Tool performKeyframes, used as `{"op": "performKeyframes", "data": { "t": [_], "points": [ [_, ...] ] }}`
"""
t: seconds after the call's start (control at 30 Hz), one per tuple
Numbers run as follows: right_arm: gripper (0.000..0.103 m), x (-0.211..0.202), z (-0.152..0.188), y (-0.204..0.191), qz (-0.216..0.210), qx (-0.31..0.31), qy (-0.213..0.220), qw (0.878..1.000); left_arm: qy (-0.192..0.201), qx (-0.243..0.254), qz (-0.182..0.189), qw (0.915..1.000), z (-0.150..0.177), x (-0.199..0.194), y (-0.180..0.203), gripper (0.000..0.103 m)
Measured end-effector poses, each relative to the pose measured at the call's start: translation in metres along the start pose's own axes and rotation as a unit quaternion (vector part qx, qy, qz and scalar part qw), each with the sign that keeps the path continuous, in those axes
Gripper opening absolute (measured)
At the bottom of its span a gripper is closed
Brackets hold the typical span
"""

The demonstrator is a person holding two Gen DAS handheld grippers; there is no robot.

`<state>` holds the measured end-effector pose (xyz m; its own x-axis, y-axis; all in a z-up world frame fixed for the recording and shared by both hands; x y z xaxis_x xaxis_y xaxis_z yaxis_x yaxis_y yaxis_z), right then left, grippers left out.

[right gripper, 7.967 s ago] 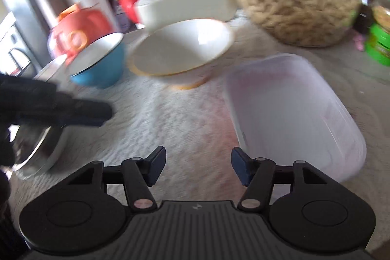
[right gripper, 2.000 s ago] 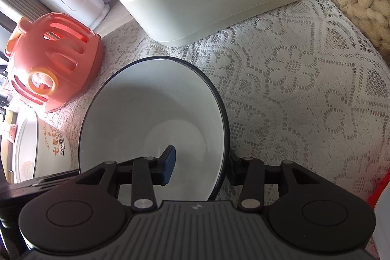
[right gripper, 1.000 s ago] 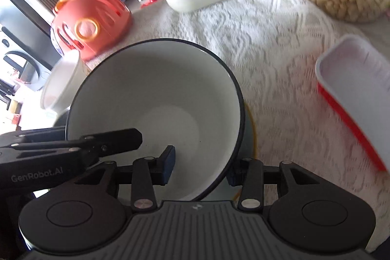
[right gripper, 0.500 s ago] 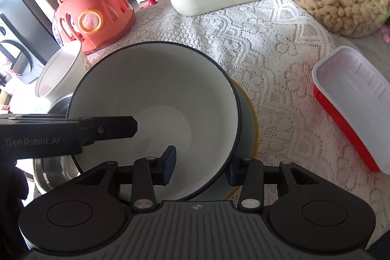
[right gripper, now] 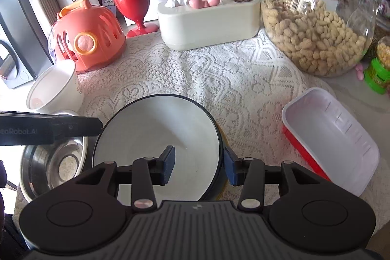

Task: Organize plates and bowls
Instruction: 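Move both grippers to the large white bowl and grasp its rim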

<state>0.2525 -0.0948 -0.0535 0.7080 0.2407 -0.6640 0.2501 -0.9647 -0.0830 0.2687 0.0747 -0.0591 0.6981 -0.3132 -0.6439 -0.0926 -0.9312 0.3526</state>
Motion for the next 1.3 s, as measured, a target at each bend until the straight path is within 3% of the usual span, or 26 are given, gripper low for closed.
{"op": "performKeyframes", "data": {
  "t": [0.2, 0.3, 0.37, 0.43, 0.5, 0.7, 0.83, 1.07, 1.3],
  "points": [
    [0.044, -0.010, -0.018, -0.016, 0.013, -0.050, 0.035, 0.998, 0.042, -0.035, -0.006, 0.9985, -0.020, -0.020, -0.020, 0.029],
    [0.044, -0.010, -0.031, -0.029, 0.012, -0.069, 0.047, 0.996, 0.085, -0.055, -0.033, 0.9943, -0.039, -0.040, -0.047, 0.029],
    [0.044, -0.008, -0.040, -0.041, 0.010, -0.083, 0.053, 0.995, 0.122, -0.055, -0.086, 0.9873, -0.050, -0.056, -0.073, 0.029],
    [0.045, -0.003, -0.050, -0.055, 0.004, -0.097, 0.060, 0.994, 0.145, -0.054, -0.168, 0.9736, -0.057, -0.069, -0.106, 0.029],
    [0.046, 0.004, -0.058, -0.071, -0.005, -0.108, 0.062, 0.992, 0.150, -0.071, -0.222, 0.9609, -0.059, -0.079, -0.137, 0.029],
    [0.047, 0.033, -0.072, -0.120, -0.043, -0.125, 0.039, 0.990, 0.128, -0.168, -0.264, 0.9412, -0.048, -0.080, -0.206, 0.030],
    [0.047, 0.058, -0.079, -0.146, -0.094, -0.096, -0.006, 0.991, 0.116, -0.190, -0.295, 0.9290, -0.041, -0.078, -0.224, 0.030],
    [0.047, 0.104, -0.078, -0.178, -0.124, -0.042, -0.054, 0.990, 0.114, -0.192, -0.317, 0.9220, -0.040, -0.070, -0.229, 0.030],
    [0.047, 0.137, -0.088, -0.203, -0.145, -0.004, -0.037, 0.989, 0.087, -0.191, -0.303, 0.9296, -0.036, -0.049, -0.226, 0.030]
  ]
}}
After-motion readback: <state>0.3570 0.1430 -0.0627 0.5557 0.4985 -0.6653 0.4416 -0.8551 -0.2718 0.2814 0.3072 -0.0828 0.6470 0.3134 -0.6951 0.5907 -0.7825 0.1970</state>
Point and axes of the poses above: each gripper's, at about its wrist camera, not at the fingertips, and x roughly the way its jaws point, y to its right, z to its underside, the point moved 5 cm from there along x, roughly the way its jaws point, and after that the axes turned 11 degrees about y, right-handed, at the moved point
